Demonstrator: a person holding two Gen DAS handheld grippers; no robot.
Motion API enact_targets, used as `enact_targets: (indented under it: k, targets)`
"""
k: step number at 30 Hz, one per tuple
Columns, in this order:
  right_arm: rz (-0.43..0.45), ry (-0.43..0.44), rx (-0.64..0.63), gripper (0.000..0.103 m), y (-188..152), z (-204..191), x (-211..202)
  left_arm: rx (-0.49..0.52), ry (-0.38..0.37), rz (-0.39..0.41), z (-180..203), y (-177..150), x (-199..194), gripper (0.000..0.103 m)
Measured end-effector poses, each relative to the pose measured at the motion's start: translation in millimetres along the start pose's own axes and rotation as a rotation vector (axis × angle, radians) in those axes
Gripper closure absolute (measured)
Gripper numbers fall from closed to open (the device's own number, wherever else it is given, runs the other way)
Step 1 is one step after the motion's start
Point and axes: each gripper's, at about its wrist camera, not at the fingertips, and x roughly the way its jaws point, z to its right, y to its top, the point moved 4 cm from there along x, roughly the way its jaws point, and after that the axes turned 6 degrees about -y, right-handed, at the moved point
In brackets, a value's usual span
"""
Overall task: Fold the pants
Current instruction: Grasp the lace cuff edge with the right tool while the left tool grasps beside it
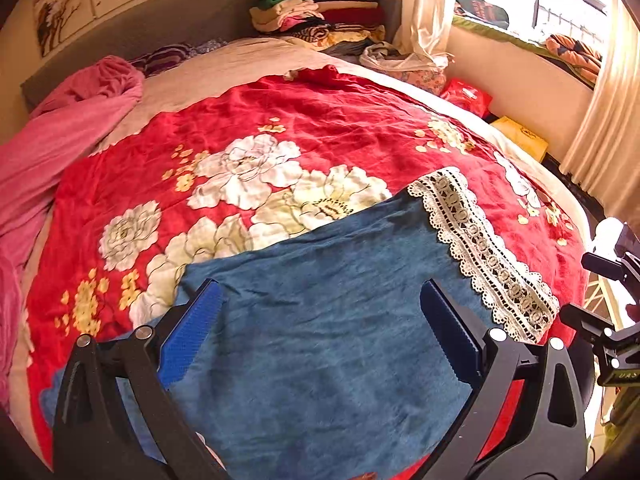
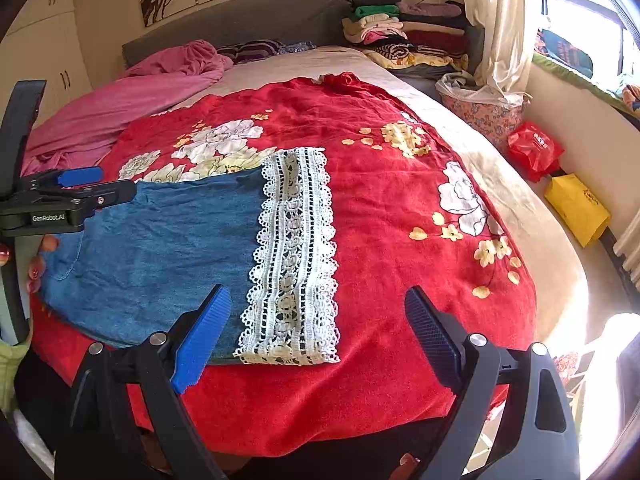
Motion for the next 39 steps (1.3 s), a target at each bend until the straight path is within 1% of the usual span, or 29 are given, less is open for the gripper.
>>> enact_targets:
  k: [3,8,13,16,17,22,24,25,26,27,28,30,31,34,35,36,39]
  targets:
    - [-0.020,0.013,0.033,0.015,-3.3,6.8,5.6,0.042,-0.041,-0.034,15.5,15.5,22.5,0.010]
    - [-0.048,0.073,0.093,0.015,-8.0,8.8,14.9,0.108,-0.099,-0.064,33.3,41.6,50.5,0.010]
    - [-0.074,0.118,0.116,0.015,-11.4,6.1,24.7,0.183,-0.149,-0.105,47.3,63.1,77.0,0.010]
    - [-0.084,0.139,0.121,0.015,-12.4,4.2,29.4,0.205,-0.182,-0.128,51.4,73.2,94.4,0.010]
    - [-0.087,0.145,0.123,0.015,-12.5,3.8,31.0,0.202,-0.195,-0.135,51.7,76.6,100.6,0.010]
    - [-0.120,0.174,0.149,0.016,-16.4,3.9,41.1,0.181,-0.310,-0.177,53.3,86.1,130.5,0.010]
    - [-0.132,0.184,0.133,0.023,-19.2,-0.4,43.9,0.176,-0.361,-0.200,55.9,86.0,142.2,0.013]
    - [-0.135,0.182,0.123,0.027,-19.8,-2.0,44.4,0.171,-0.389,-0.217,57.4,84.6,148.5,0.016]
    - [-0.129,0.175,0.112,0.035,-19.6,-2.8,42.8,0.165,-0.411,-0.231,58.6,82.8,154.3,0.021]
    - [-0.122,0.181,0.105,0.039,-18.9,-3.1,41.5,0.156,-0.429,-0.247,59.1,80.6,160.6,0.025]
    - [-0.121,0.191,0.108,0.039,-18.6,-2.3,40.9,0.150,-0.446,-0.259,59.6,78.0,165.6,0.032]
    - [-0.120,0.202,0.131,0.045,-18.5,2.9,39.7,0.144,-0.497,-0.259,61.8,74.0,167.9,0.039]
    - [-0.118,0.213,0.136,0.045,-18.2,4.2,39.8,0.146,-0.511,-0.257,63.0,73.0,167.4,0.042]
    - [-0.137,0.218,0.149,0.045,-18.7,5.8,49.6,0.146,-0.529,-0.265,63.6,72.1,168.8,0.042]
    - [-0.147,0.218,0.154,0.045,-19.3,5.9,54.2,0.133,-0.534,-0.272,62.5,72.1,171.3,0.038]
    - [-0.149,0.222,0.158,0.044,-19.7,5.8,56.2,0.121,-0.536,-0.274,61.5,71.6,172.8,0.036]
    - [-0.145,0.228,0.157,0.045,-18.1,5.7,57.4,0.100,-0.555,-0.262,60.8,68.6,171.5,0.036]
